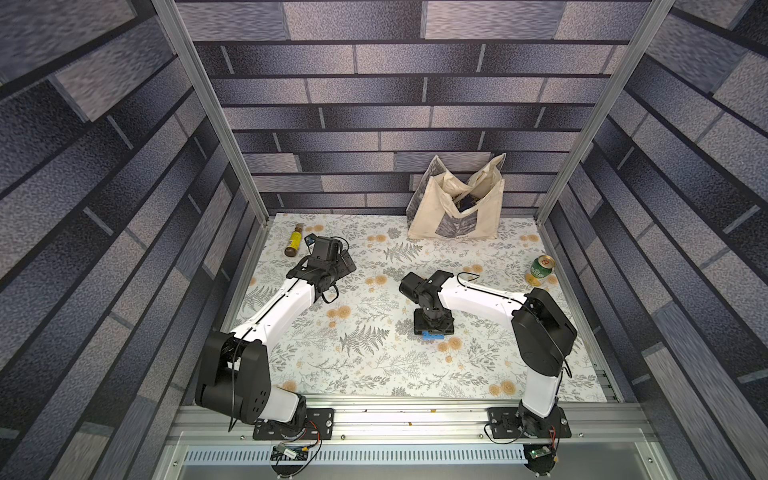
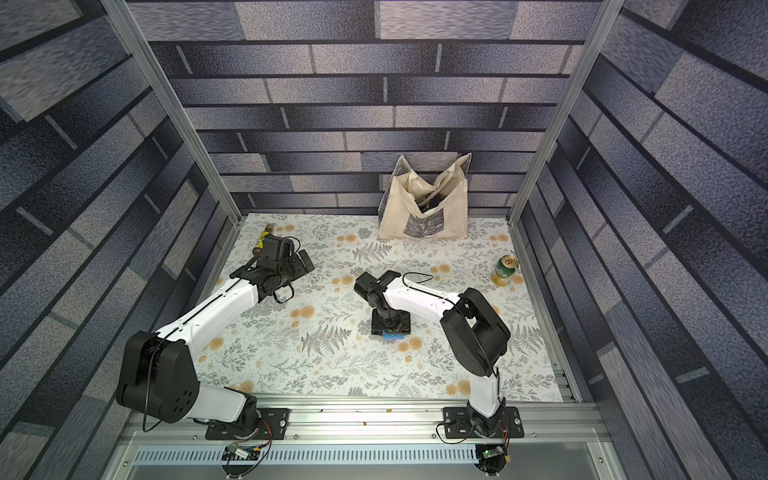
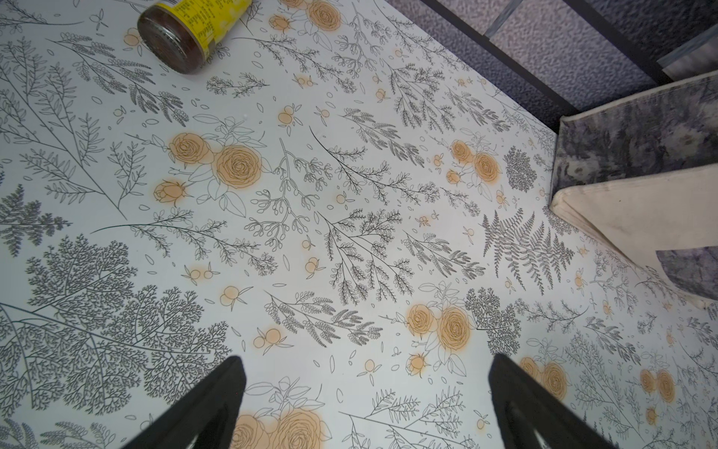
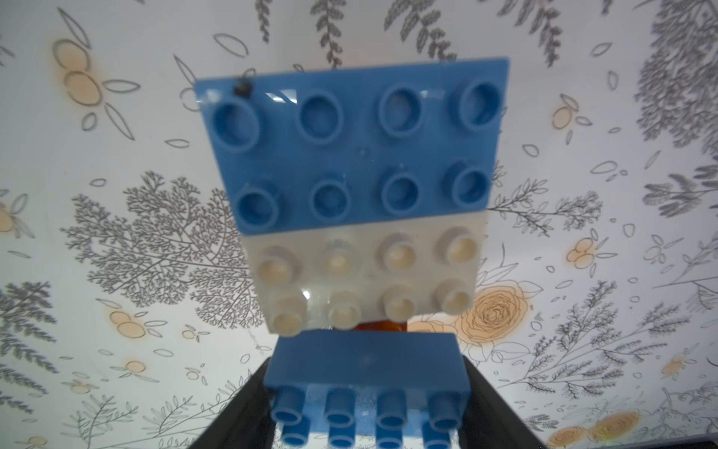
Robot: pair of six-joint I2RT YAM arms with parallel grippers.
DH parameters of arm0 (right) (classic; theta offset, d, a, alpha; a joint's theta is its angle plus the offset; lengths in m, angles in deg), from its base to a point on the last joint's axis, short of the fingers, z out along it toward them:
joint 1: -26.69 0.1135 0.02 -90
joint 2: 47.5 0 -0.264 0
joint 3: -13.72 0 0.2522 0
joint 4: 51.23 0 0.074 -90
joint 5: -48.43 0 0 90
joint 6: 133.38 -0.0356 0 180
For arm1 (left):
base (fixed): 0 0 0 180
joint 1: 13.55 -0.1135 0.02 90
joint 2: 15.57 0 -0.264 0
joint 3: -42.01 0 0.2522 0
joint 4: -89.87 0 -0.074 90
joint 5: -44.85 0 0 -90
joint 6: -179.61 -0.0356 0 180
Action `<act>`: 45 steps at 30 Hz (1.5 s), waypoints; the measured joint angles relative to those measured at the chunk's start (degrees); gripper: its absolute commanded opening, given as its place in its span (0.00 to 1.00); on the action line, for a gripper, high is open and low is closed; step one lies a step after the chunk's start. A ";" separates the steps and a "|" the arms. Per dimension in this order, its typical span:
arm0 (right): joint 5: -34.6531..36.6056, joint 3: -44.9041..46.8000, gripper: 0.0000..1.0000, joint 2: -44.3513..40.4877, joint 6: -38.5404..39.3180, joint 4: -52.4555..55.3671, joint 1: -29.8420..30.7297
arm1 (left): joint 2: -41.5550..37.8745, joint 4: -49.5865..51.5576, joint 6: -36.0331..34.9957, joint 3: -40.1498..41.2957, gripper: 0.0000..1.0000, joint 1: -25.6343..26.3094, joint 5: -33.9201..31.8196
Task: Assemble a rectangle with lego
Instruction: Assemble the lego brick with the lego brick.
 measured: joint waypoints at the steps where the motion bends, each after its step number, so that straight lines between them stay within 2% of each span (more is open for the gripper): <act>1: 0.00 0.02 0.20 0.07 0.00 -0.13 -0.13 | 0.11 0.00 0.00 -0.07 1.00 0.00 0.00; 27: -1.84 0.02 0.23 0.76 1.75 -2.45 -2.38 | 1.11 0.00 0.00 -0.61 1.00 0.00 0.00; 45: -2.56 0.48 0.21 0.83 1.29 -3.23 -2.64 | 1.11 0.00 0.00 -0.61 1.00 0.00 0.00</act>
